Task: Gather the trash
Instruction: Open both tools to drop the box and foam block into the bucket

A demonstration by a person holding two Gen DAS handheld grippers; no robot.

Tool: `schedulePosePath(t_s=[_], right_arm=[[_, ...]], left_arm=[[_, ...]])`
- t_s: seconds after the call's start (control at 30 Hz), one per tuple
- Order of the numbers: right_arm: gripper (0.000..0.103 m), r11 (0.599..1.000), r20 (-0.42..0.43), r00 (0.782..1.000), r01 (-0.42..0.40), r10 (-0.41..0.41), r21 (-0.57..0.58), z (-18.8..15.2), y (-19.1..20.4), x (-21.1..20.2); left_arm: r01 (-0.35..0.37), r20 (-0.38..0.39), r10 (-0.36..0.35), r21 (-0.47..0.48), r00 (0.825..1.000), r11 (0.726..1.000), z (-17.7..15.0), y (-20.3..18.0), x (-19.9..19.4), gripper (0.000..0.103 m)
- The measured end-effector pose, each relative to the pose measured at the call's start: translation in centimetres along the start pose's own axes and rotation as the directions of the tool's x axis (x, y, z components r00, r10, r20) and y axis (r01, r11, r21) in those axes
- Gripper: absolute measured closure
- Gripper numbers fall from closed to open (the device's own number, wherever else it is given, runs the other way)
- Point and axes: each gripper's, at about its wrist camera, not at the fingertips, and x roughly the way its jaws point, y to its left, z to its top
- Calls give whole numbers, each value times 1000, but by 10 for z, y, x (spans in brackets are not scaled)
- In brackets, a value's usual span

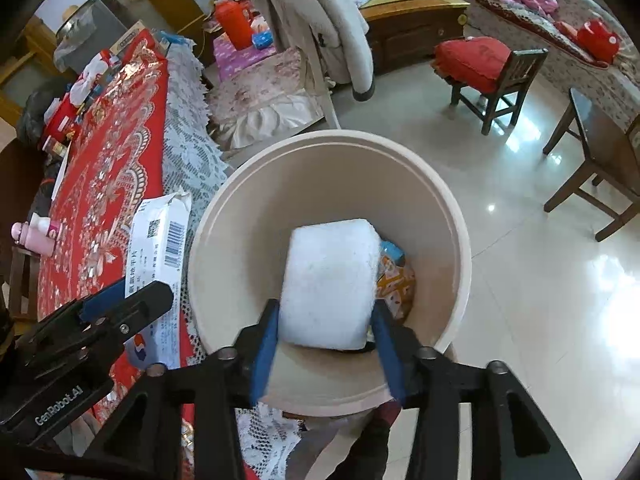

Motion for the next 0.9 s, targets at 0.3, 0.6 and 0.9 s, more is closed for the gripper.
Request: schedulePosePath(t_s=[0.3, 0.6, 0.9], right_arm=[[55, 1000, 12, 1000, 0, -1, 14, -4, -5, -5], [55, 998, 114, 992, 53, -50, -22, -13, 8, -33], [54, 992, 287, 952, 121, -104, -41, -16, 29, -76]], left_arm=[[21, 54, -20, -20, 998, 1000, 1, 6, -10, 43], [-43, 140, 43, 2, 989, 999, -3, 1, -41, 43], [-70, 269, 55, 44, 961, 997, -7, -1, -87, 43]])
